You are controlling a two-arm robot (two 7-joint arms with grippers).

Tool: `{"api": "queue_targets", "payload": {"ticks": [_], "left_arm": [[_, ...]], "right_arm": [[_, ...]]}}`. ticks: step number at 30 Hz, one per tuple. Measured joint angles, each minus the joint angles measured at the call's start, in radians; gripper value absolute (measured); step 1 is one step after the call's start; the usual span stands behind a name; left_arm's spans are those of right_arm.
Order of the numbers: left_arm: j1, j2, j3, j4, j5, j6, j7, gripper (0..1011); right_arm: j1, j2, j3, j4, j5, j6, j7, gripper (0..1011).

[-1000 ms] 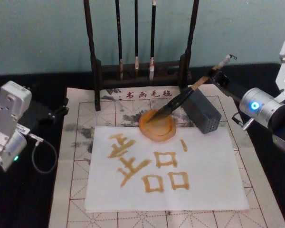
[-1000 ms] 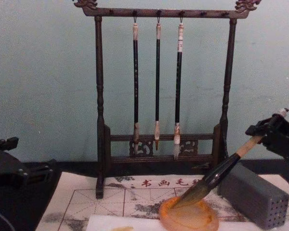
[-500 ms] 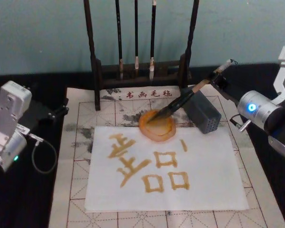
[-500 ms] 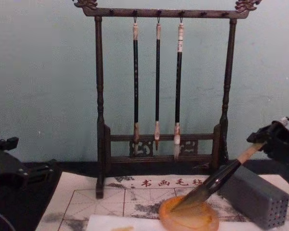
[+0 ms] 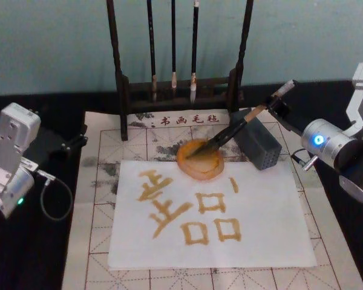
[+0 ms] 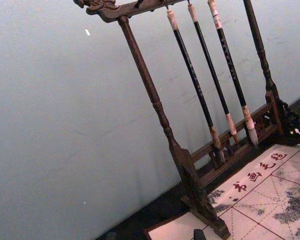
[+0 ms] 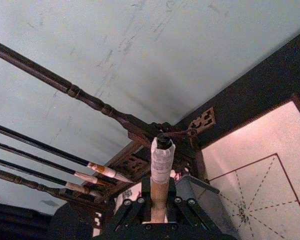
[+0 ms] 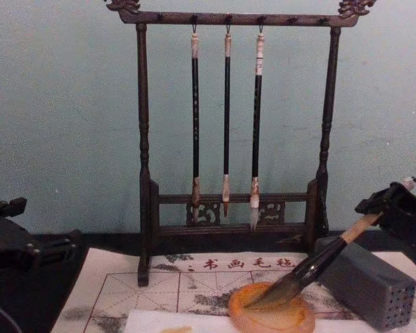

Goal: Pick up the brush from the inkstone, write on the paper, then place the brush back to its original position.

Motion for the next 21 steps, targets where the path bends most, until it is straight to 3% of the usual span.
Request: {"api": "queue_targets", "payload": {"ticks": [17,21], "left_arm": [[0.000,0.000,0.000,0.000,0.000,0.000,0.000,1001],[0.000,0.000,0.000,0.000,0.000,0.000,0.000,1001]], "right_arm": [[0.001,0.003,-0.006,0.000,0.003,-0.006,-0.002,185],[0.001,0.003,-0.005,-0.001,0.003,-0.005,-0.002,317]]}}
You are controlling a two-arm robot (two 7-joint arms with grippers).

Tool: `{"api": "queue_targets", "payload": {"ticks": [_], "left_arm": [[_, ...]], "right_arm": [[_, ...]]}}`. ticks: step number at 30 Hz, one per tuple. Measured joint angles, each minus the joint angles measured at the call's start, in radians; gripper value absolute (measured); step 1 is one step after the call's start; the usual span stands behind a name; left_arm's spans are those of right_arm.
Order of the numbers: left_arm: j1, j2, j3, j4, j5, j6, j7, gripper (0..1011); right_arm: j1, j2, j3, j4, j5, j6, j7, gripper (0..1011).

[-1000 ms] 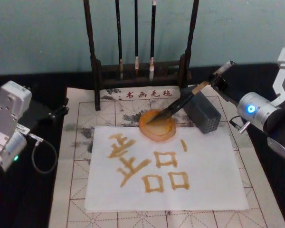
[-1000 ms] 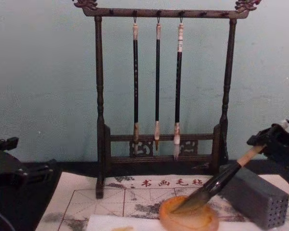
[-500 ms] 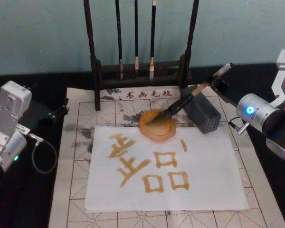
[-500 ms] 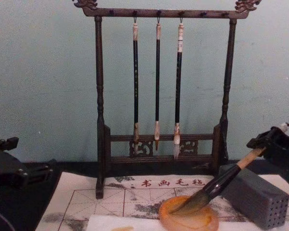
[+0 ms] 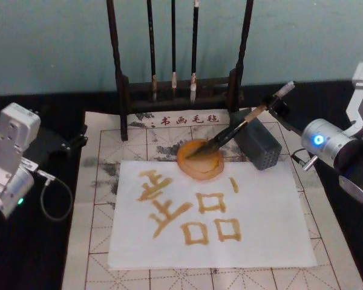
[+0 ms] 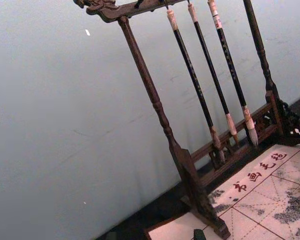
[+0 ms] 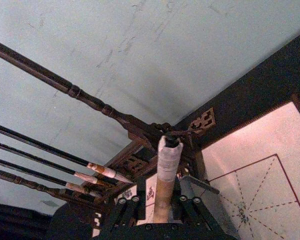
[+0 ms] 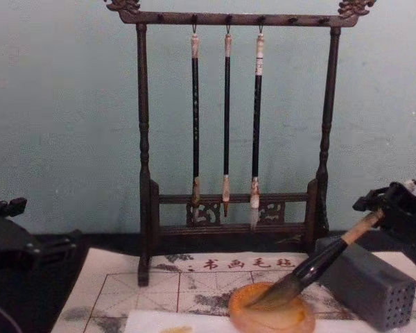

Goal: Pick up the brush from the inkstone, write on the paper, then place the brush back to its original position.

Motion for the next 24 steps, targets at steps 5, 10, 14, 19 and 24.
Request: {"api": "queue_targets", "payload": {"ticks": [5,10,14,19,24], "left_arm": [[0.000,0.000,0.000,0.000,0.000,0.000,0.000,1001],[0.000,0.000,0.000,0.000,0.000,0.000,0.000,1001],[0.000,0.000,0.000,0.000,0.000,0.000,0.000,1001],[0.000,0.000,0.000,0.000,0.000,0.000,0.000,1001],[0.000,0.000,0.000,0.000,0.000,0.000,0.000,1001]], "right_arm": [[0.000,0.000,0.000,0.000,0.000,0.001,0.000,435],[0.000,0.000,0.001,-0.001,0.000,0.001,0.000,621],[0.000,0.000,0.001,-0.001,0.000,0.001,0.001,736],[0.000,0.000,0.001,-0.001,-0.001,0.002,0.001,877],[0.000,0.000,0.001,-0.001,-0.001,0.001,0.001,1002]]}}
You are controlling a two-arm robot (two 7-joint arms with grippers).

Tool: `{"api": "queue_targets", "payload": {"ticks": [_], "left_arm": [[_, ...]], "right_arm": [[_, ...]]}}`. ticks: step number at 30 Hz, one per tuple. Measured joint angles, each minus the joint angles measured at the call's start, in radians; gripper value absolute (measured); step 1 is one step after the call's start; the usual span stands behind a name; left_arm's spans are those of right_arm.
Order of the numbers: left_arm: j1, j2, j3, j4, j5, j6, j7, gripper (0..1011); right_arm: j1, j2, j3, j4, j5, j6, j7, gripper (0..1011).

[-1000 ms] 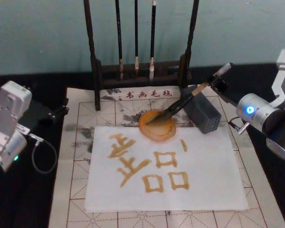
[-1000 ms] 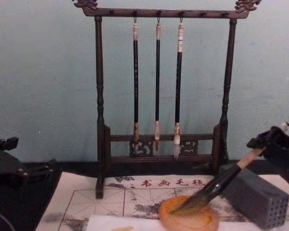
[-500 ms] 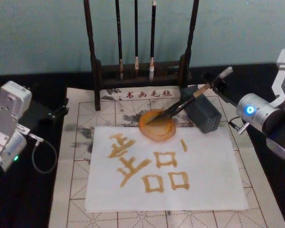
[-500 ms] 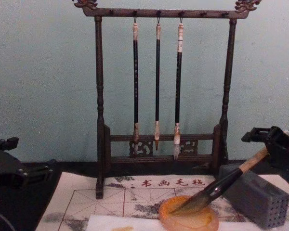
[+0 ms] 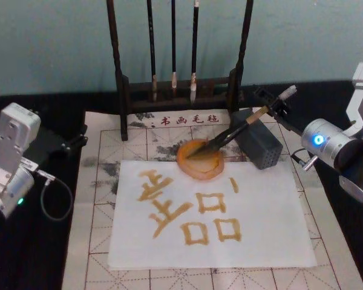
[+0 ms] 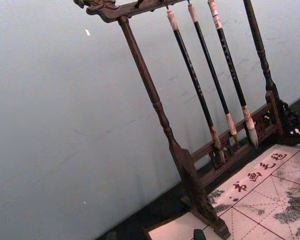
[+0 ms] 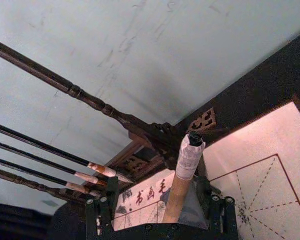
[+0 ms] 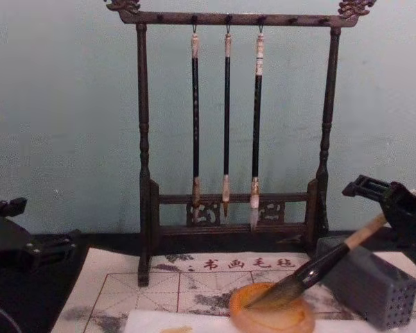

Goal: Pick up the brush from the inkstone, write on the paper, then place the brush back to its original position.

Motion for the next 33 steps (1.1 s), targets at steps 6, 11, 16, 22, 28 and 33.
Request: {"api": "queue_targets", "payload": {"ticks": [6,11,16,22,28,33], "left_arm": [[0.000,0.000,0.000,0.000,0.000,0.000,0.000,1001],[0.000,0.000,0.000,0.000,0.000,0.000,0.000,1001],[0.000,0.000,0.000,0.000,0.000,0.000,0.000,1001],[0.000,0.000,0.000,0.000,0.000,0.000,0.000,1001],[0.000,0.000,0.000,0.000,0.000,0.000,0.000,1001],[0.000,0.000,0.000,0.000,0.000,0.000,0.000,1001]], "right_arm": [[0.000,0.000,0.000,0.000,0.000,0.000,0.000,1002],[0.000,0.002,-0.002,0.000,0.000,0.000,0.001,1002],[-0.014,0.023,-0.007,-0.023,0.020,0.001,0.003,1002],[-0.064,0.070,-0.007,-0.091,0.047,0.017,0.007,1002],[-0.152,0.143,-0.016,-0.187,0.035,-0.008,0.047,1002],[-0.218,0.209,-0.046,-0.250,-0.036,-0.083,0.126,1002]]}}
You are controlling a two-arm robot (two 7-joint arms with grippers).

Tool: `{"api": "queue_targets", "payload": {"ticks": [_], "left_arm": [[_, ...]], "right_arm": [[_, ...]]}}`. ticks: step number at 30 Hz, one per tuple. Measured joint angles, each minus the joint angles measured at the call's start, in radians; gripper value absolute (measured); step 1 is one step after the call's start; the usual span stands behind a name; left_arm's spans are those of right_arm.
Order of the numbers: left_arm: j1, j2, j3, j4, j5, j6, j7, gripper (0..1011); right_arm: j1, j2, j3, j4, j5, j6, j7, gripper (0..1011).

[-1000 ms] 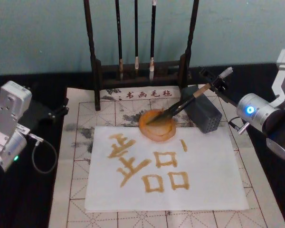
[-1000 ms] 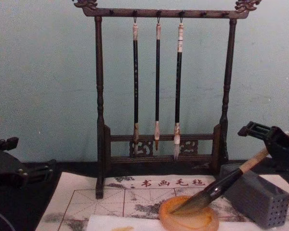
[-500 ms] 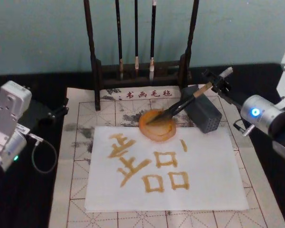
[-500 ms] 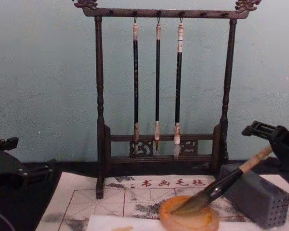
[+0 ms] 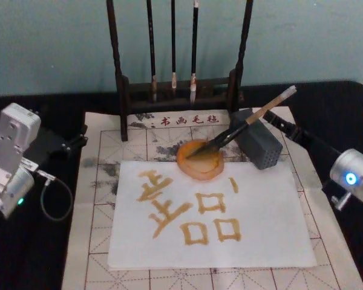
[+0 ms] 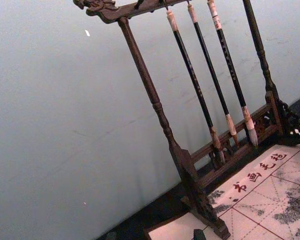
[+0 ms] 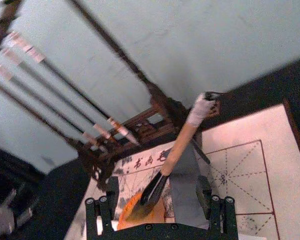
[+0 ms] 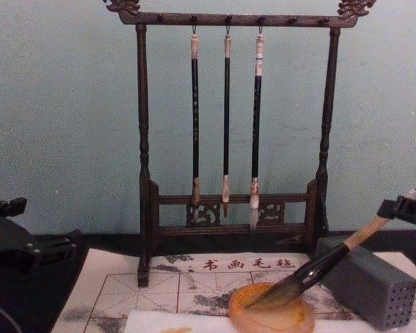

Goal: Pick up the brush from the inkstone, write on the paper, then place the brush back to its original position.

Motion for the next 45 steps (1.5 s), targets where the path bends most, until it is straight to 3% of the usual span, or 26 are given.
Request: {"api": "queue_targets", "payload": {"ticks": [5,8,15,21,22,25,28,45], "left_arm": [[0.000,0.000,0.000,0.000,0.000,0.000,0.000,1001],[0.000,0.000,0.000,0.000,0.000,0.000,0.000,1001],[0.000,0.000,0.000,0.000,0.000,0.000,0.000,1001],[0.000,0.000,0.000,0.000,0.000,0.000,0.000,1001],[0.000,0.000,0.000,0.000,0.000,0.000,0.000,1001],[0.000,0.000,0.000,0.000,0.000,0.000,0.000,1001],[0.000,0.000,0.000,0.000,0.000,0.000,0.000,1001],[0.000,0.000,0.000,0.000,0.000,0.000,0.000,1001]], "right_arm": [[-0.047,0.059,-0.042,-0.034,-0.105,-0.110,0.084,1002],[-0.069,0.088,-0.075,-0.043,-0.211,-0.209,0.133,1002],[-0.081,0.112,-0.119,-0.036,-0.415,-0.350,0.164,1002],[-0.077,0.122,-0.149,-0.022,-0.547,-0.394,0.146,1002],[-0.077,0.122,-0.149,-0.022,-0.547,-0.394,0.146,1002],[-0.073,0.121,-0.160,-0.015,-0.605,-0.403,0.131,1002],[-0.071,0.118,-0.164,-0.009,-0.641,-0.413,0.122,1002],[-0.071,0.118,-0.163,-0.010,-0.629,-0.411,0.123,1002]]}}
